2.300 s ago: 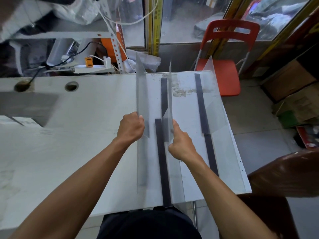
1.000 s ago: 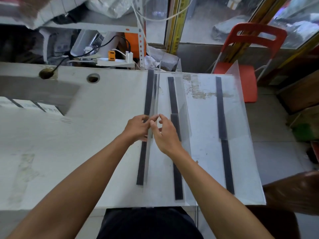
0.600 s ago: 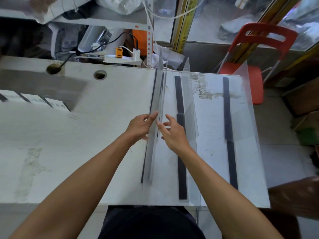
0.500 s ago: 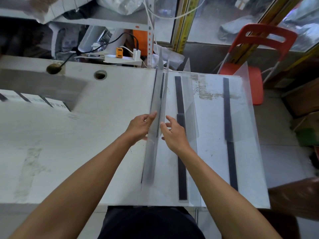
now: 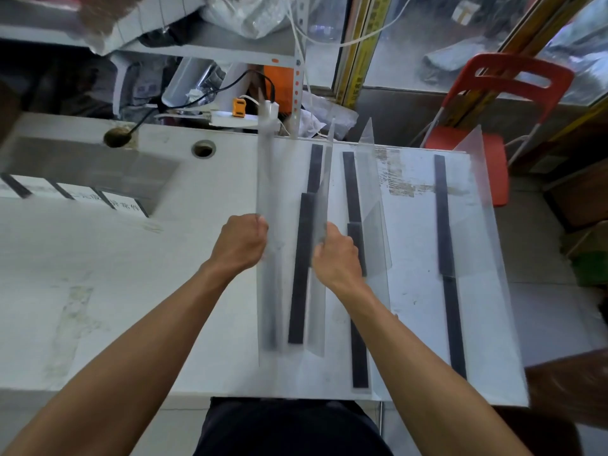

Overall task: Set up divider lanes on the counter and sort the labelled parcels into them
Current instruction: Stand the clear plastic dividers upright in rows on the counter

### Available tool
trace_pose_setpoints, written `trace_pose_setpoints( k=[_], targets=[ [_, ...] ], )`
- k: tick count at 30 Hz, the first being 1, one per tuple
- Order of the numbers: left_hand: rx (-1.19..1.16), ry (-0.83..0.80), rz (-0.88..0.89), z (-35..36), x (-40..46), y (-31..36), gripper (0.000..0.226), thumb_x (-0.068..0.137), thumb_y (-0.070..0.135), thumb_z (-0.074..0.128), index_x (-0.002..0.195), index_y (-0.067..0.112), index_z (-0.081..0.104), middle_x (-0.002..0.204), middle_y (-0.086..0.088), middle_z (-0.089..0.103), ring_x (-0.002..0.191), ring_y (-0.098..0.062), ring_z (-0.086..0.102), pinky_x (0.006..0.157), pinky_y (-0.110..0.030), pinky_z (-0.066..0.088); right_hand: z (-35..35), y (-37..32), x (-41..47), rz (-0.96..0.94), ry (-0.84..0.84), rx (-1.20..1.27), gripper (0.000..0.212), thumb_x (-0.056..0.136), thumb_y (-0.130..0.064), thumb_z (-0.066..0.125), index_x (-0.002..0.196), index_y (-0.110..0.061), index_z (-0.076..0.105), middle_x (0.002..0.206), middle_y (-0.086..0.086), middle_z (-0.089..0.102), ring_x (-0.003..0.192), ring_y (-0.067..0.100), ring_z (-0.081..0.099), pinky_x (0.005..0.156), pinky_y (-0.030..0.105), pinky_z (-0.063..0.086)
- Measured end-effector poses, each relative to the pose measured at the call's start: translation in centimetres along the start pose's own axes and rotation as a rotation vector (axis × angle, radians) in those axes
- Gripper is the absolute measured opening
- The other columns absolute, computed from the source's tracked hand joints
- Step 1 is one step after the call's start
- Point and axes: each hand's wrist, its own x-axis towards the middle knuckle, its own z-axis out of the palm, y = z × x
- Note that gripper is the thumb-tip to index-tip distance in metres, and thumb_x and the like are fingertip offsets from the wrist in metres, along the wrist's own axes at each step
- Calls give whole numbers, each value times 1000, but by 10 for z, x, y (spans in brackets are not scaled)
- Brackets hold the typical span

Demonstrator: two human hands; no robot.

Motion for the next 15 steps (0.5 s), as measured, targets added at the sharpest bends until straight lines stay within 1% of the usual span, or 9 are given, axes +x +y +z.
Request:
trace_pose_setpoints(
  k=[1,3,5,6,8,10,11,13,15],
  targets=[
    [29,13,-7,-6,1,-4,52,105,32,29,81,3,65,78,-13,71,67,-32,69,76,-46,58,0,-1,-2,-6,8,-25,43,104,-13,45,147,-10,41,107,12,62,94,28,56,78,33,43],
    [74,27,-28,-17,2,-10,49,105,26,31,78,-1,62,78,-16,70,73,-36,66,76,-43,55,1,-2,-5,-17,13,-46,43,104,-11,44,146,-10,41,100,10,59,89,26,55,76,34,44],
    [115,14,-36,-23,1,-15,44,104,19,34,75,-4,57,75,-18,65,72,-36,60,66,-38,45,4,-4,-9,-24,14,-62,42,104,-11,44,145,-9,42,98,10,59,90,29,57,74,35,44],
    [129,4,-40,-25,-1,-17,41,103,16,35,72,-3,53,72,-17,61,70,-34,56,62,-36,39,5,-5,-11,-27,17,-71,42,104,-11,44,145,-9,42,96,9,57,87,28,55,74,34,43],
    [134,-19,-50,-26,-7,-22,38,102,13,36,69,0,49,68,-12,55,63,-27,48,57,-35,33,7,-8,-11,-28,23,-75,42,104,-11,44,146,-9,43,93,6,54,84,26,51,74,34,42],
    [114,-22,-60,-27,-10,-27,37,102,13,36,74,-4,52,70,-12,54,64,-26,46,57,-35,32,10,-12,-10,-41,28,-57,41,104,-12,46,144,-9,45,93,5,57,83,25,55,74,34,46],
    [107,-18,-65,-27,-11,-29,37,103,15,36,78,-6,55,72,-13,56,67,-28,47,60,-33,33,12,-15,-10,-47,27,-42,39,104,-13,47,142,-9,47,94,5,61,84,25,60,75,34,51],
    [98,-11,-68,-29,-12,-32,39,104,18,35,82,-5,58,76,-14,58,72,-31,51,65,-33,35,18,-20,-12,-51,15,-16,37,103,-14,49,139,-9,49,96,8,66,88,27,67,81,40,58],
    [101,-14,-64,-33,-13,-33,40,104,18,35,82,-5,59,78,-16,60,73,-34,53,65,-34,37,24,-26,-15,-40,16,1,37,104,-14,48,141,-9,48,96,7,65,86,25,66,80,37,57]
  ],
)
